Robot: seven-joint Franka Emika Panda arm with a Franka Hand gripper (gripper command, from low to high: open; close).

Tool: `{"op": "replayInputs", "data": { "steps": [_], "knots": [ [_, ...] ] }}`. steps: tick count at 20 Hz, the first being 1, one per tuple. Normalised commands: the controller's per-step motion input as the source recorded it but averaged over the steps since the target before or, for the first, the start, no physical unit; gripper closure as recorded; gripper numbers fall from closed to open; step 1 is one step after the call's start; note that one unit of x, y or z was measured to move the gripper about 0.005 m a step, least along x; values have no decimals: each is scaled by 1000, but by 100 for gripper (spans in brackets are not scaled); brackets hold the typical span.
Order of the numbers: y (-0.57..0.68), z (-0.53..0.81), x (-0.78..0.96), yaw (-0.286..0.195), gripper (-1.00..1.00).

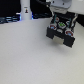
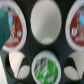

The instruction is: Open the kcup holder, insert the kcup into the holder, and close the kcup holder

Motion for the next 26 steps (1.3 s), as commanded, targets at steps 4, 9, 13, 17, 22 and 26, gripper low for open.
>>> {"op": "replayInputs", "data": {
  "steps": [4, 9, 13, 17, 22, 26],
  "knots": [
    [-267, -9, 811, 3, -100],
    [15, -87, 678, 56, -100],
    [266, -230, 146, 135, -100],
    [272, -269, -25, 155, -100],
    [293, -227, -350, 156, -100],
    [371, -146, -424, 136, -100]
  ]
}}
